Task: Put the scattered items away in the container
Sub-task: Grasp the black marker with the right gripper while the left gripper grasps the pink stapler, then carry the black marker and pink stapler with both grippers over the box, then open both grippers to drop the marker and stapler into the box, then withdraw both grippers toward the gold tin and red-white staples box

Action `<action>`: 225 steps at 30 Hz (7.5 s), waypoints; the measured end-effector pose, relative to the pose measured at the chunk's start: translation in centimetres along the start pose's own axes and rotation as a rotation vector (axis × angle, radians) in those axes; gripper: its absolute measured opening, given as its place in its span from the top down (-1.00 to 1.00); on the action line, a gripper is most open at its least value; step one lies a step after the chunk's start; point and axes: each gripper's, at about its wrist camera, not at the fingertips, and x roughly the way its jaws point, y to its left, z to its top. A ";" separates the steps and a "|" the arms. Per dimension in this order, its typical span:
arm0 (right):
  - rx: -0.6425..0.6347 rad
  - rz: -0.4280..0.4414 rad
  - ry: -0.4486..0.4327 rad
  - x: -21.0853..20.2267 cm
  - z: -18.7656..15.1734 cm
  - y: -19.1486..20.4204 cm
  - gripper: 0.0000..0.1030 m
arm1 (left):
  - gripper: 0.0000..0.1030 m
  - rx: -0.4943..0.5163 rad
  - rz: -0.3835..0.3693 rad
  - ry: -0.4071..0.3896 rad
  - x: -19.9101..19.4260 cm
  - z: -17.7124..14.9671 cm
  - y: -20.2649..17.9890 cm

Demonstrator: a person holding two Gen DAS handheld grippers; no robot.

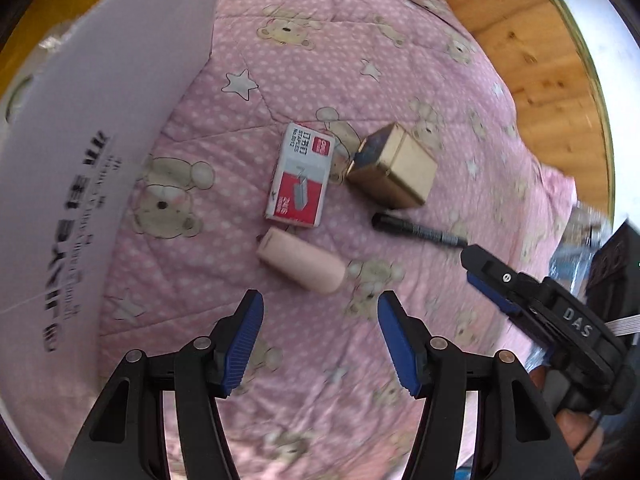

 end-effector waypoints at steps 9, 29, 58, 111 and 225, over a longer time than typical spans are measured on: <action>0.195 -0.059 0.051 4.4 3.0 -3.6 0.07 | -0.18 -0.212 0.025 0.075 4.2 2.3 1.9; 0.048 -0.075 0.002 2.4 2.7 -1.4 0.93 | 0.48 0.073 0.132 -0.027 1.3 -1.5 0.3; 0.118 -0.169 -0.036 2.4 0.7 -1.7 0.74 | 0.48 0.144 0.087 -0.055 -0.3 -1.4 -0.6; -0.417 0.020 -0.033 -5.0 -14.5 19.0 0.74 | 0.48 0.055 -0.024 -0.409 -19.7 -10.6 9.2; -0.293 0.217 -0.016 -6.0 -18.2 15.2 0.32 | -0.25 0.082 0.071 -0.376 -21.0 -14.1 7.9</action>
